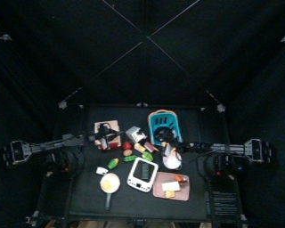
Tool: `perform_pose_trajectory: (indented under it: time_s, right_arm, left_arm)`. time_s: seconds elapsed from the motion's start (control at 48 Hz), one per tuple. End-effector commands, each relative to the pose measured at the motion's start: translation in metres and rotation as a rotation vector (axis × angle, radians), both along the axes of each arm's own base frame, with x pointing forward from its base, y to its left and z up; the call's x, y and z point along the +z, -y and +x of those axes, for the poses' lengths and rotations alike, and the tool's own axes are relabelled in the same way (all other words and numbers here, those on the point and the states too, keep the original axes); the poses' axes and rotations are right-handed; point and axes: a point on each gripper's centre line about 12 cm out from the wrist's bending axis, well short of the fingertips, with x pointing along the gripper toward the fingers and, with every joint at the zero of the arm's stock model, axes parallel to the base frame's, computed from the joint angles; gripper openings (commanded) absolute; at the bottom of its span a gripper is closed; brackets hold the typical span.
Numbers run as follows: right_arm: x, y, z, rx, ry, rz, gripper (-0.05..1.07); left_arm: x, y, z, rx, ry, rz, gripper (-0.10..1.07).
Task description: Grab pairing knife with other hand
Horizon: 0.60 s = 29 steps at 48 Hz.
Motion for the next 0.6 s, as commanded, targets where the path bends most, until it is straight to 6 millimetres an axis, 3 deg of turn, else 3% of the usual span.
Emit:
perform_pose_trajectory:
  time_s: [0.0,0.25,0.583]
  right_arm:
    - [0.012,-0.001,0.001,0.015,0.029,-0.03,0.91]
    - [0.022,-0.016,0.007,0.112,0.035,-0.14,0.91]
    - [0.036,-0.045,0.019,0.253,0.054,-0.272,0.91]
  left_arm:
    - [0.015,0.01,0.013,-0.026,0.066,-0.036,0.57]
    - [0.038,0.038,0.033,-0.043,0.188,-0.219,0.57]
    - [0.037,0.054,0.055,0.088,0.284,-0.59,0.57]
